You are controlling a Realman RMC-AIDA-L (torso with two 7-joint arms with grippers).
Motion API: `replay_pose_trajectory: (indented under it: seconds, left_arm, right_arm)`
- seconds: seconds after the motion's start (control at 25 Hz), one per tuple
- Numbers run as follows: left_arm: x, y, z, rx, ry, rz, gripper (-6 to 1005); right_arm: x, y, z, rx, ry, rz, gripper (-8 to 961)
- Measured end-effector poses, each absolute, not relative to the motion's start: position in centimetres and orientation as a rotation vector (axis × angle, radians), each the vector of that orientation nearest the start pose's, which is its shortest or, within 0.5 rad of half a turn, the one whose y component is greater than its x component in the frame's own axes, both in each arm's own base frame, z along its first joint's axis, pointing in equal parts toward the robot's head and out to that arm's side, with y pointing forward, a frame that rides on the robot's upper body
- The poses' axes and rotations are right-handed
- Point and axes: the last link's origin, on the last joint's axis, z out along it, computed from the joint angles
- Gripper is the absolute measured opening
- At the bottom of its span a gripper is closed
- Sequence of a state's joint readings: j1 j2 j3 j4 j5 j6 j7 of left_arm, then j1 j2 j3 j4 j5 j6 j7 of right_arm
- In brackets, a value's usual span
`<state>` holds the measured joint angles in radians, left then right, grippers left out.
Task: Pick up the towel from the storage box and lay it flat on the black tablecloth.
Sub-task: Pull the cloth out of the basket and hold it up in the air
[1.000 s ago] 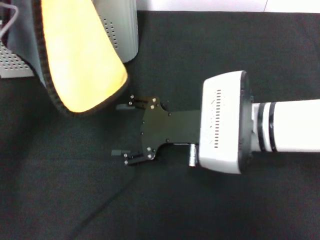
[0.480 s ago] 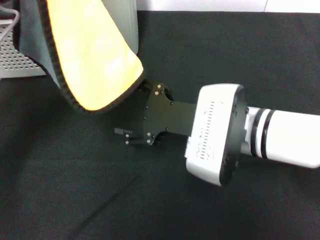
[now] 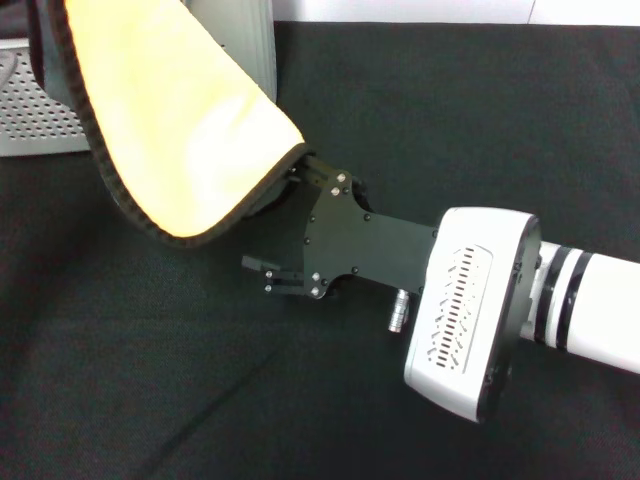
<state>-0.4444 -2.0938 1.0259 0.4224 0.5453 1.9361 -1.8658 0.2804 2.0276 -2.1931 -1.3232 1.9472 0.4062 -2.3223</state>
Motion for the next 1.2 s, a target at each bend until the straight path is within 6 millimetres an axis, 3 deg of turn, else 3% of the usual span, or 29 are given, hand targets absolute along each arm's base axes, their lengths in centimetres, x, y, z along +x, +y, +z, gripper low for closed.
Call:
replay_pose_trajectory:
  seconds: [0.24,0.64,1.2]
  left_arm:
    - [-22.7,29.3,9.4,-1.703,-0.893,-2.480,13]
    - [-23.6,28.8,9.1,-1.685,-0.903,-2.422,13]
    - [-24.7,29.4,7.6,-1.806,-0.996,-2.181,14]
  right_arm:
    - [11.3,28.3,-10.2,-2.472,-0.475,0.542,869]
    - [14.3,28.7,-5.6,-2.451,-0.268,1.006,869]
    - [17.2,30.5,-2.4,-2.414,-0.013,1.255,869]
